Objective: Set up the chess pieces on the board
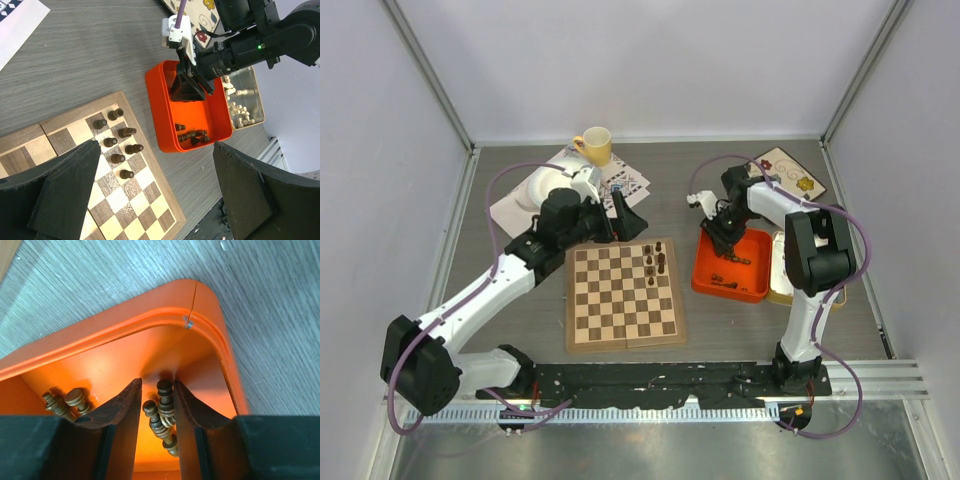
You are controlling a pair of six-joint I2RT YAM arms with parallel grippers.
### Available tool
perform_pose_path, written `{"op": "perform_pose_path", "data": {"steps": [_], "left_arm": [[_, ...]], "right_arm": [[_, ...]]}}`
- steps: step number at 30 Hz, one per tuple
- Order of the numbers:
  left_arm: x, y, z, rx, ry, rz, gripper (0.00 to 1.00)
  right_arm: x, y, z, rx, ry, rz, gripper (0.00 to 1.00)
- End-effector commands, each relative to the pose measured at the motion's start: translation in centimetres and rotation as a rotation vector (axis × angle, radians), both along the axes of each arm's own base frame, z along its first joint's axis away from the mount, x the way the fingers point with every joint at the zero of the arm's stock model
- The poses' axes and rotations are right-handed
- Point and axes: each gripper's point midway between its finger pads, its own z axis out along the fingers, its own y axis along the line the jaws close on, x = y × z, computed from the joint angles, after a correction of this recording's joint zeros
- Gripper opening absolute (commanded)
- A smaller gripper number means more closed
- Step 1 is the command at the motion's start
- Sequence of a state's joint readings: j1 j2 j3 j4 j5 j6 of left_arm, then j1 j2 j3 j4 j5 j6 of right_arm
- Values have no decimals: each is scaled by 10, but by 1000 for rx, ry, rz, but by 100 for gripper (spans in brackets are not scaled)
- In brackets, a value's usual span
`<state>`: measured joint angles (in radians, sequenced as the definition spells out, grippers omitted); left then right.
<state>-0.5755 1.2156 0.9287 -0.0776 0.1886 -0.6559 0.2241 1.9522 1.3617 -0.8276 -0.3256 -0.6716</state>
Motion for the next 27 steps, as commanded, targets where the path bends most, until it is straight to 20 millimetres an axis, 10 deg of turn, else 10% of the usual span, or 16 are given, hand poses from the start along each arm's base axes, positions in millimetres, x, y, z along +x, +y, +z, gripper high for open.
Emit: {"op": "perform_pose_path", "data": {"steps": [1, 10, 19, 27], "left_arm": [[-2, 0, 22, -57, -54, -2, 99], [-4, -1, 26, -72, -63, -11, 100], [-16, -7, 32, -122, -81, -74, 100], [-30, -15, 36, -231, -118, -139, 99]], "right_arm": [[11, -4, 12, -40, -95, 20, 36], [9, 3, 23, -12, -114, 11, 14], [32, 6, 99, 222, -230, -191, 8], [7, 36, 171, 612, -183, -432, 6]]}}
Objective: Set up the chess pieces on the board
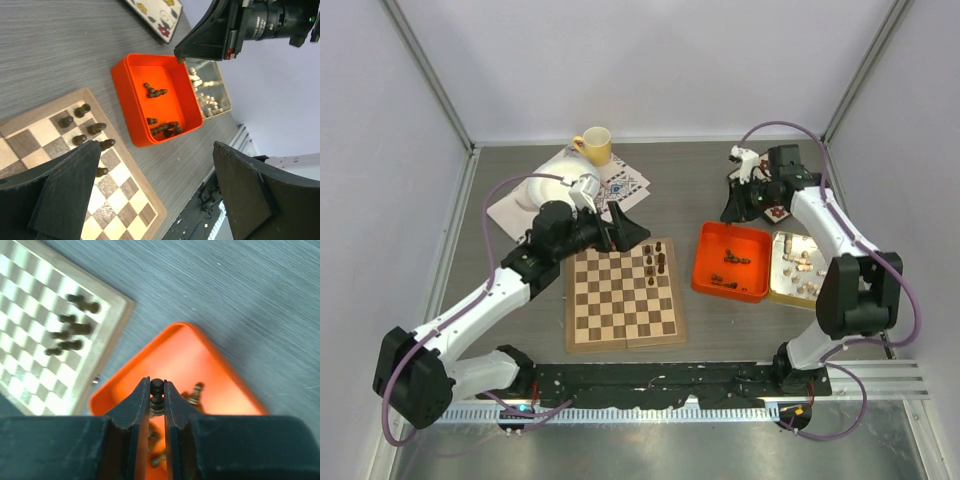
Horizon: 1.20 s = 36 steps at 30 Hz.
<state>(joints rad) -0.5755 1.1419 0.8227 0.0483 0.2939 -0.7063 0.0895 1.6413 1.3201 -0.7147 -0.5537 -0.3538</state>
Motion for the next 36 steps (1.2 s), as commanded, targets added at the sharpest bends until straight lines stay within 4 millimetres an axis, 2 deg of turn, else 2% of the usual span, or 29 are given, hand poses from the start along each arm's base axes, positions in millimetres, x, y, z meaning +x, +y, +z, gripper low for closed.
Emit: {"op": "perform_pose_path", "data": {"steps": [1, 2, 3, 4, 6, 7, 8, 9, 11, 15, 17, 21, 22, 24, 29, 33, 36], "left_arm": [[-7, -10, 26, -137, -85, -53, 97], [-6, -12, 31, -171, -98, -50, 95], [-5, -14, 29, -176, -95, -45, 94], [-6, -21, 27, -173, -88, -52, 93], [-3, -27, 38, -167, -123, -27, 93], [-10, -36, 39, -160, -136, -37, 93], [-4, -36, 38, -142, -152, 13, 93], [-9, -45, 41, -125, -182, 9, 93], [0, -45, 30, -67, -179, 95, 93], [-6, -68, 22, -8, -188, 89, 91], [-3, -79, 27, 4, -199, 86, 88], [1, -98, 2, 81, -161, 85, 86], [2, -102, 6, 75, -161, 83, 84], [4, -111, 0, 93, -158, 59, 82], [6, -130, 18, 72, -201, 4, 77], [6, -141, 18, 57, -195, -25, 71], [2, -148, 15, 54, -185, -50, 70]], "right_arm": [[-9, 37, 79, 317, -112, -100, 5], [-11, 39, 88, 353, -126, -126, 4], [-15, 39, 88, 407, -72, -216, 4], [-13, 40, 106, 444, -131, -242, 3], [-16, 42, 105, 519, -62, -338, 1], [-14, 43, 109, 551, -58, -370, 1], [-16, 45, 110, 581, -35, -388, 1], [-20, 50, 106, 635, 25, -416, 1], [-31, 56, 99, 683, 88, -425, 1], [-50, 65, 104, 731, 150, -407, 2], [-56, 68, 109, 757, 176, -408, 2], [-62, 66, 130, 794, 126, -402, 2], [-62, 65, 132, 795, 123, -407, 2], [-65, 64, 133, 803, 130, -408, 2], [-71, 65, 125, 813, 159, -415, 2], [-74, 66, 124, 818, 170, -409, 2], [-75, 66, 125, 820, 172, -407, 2]]}}
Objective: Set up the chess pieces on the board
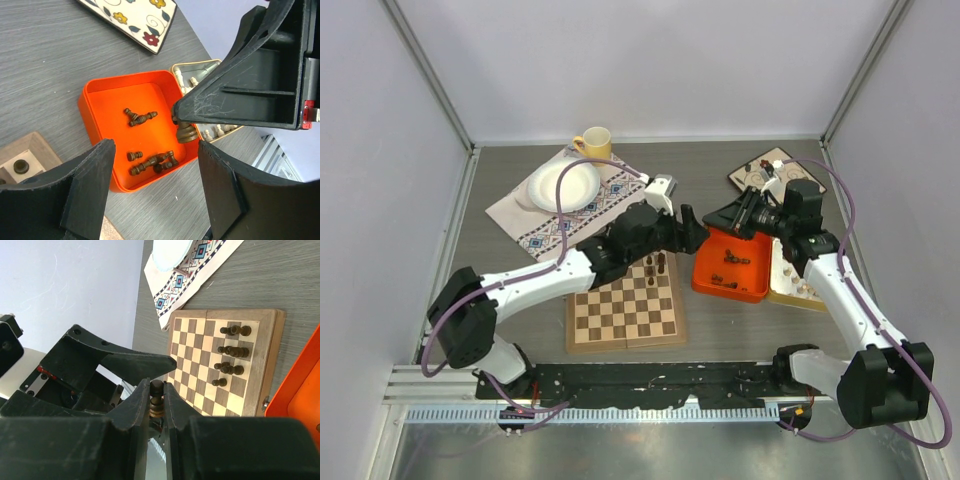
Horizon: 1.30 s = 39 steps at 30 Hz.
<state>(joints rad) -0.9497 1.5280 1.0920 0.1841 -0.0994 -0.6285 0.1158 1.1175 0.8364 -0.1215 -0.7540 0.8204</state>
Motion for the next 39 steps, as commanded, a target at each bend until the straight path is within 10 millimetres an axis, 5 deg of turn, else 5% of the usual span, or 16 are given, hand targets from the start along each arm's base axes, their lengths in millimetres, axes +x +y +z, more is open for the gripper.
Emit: {"op": "perform_pose_path", "data": {"steps": [1, 5, 14, 20, 25, 33, 34, 39], "left_arm": [[-2, -17, 23, -53, -42, -44, 70], [5, -21, 20, -41, -42, -21, 70], [17, -20, 25, 4, -75, 19, 52], [21, -9, 20, 66, -107, 30, 24], [19, 2, 9, 143, -168, -30, 10], [-24, 22, -5, 248, -412, -372, 2], [-32, 30, -19, 269, -416, -405, 2], [-67, 43, -4, 214, -578, -541, 1]], "right_arm": [[-4, 3, 19, 30, -56, 19, 2], [-5, 4, 20, 41, -51, 23, 2], [-9, 4, 13, 36, -45, 32, 2], [-13, 7, 15, 8, -85, 64, 4], [-18, 10, 17, -36, -157, 124, 18], [-36, 13, 27, -156, -368, 340, 54], [-41, 14, 30, -168, -409, 388, 60], [-57, 28, 20, -106, -395, 528, 64]]}}
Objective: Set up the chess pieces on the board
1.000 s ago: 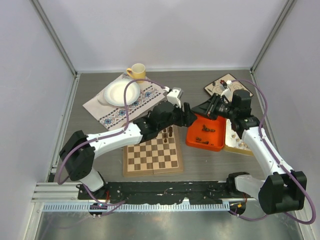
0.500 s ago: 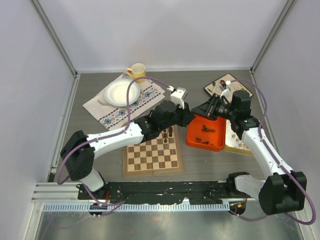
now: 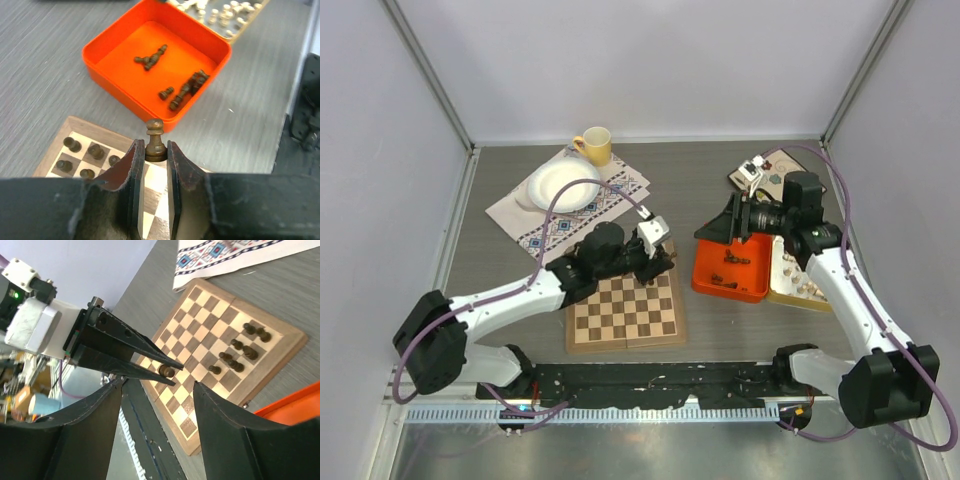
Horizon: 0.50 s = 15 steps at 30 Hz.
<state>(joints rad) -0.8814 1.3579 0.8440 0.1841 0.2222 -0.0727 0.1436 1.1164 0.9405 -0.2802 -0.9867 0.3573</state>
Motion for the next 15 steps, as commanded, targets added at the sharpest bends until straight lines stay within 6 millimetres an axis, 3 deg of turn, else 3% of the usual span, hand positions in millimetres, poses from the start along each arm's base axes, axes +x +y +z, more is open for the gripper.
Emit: {"op": "perform_pose_path", "data": {"steps": [1, 11, 15], "left_arm": [[-28, -5, 44, -105, -203, -205, 1], [-42, -8, 65, -209, -173, -236, 1], [-40, -7, 67, -213, -178, -229, 1]], "right_arm": [[-27, 20, -1, 17, -52, 217, 65], [-42, 43, -15, 16, 18, 315, 59], [-43, 46, -12, 33, 25, 328, 45]]}}
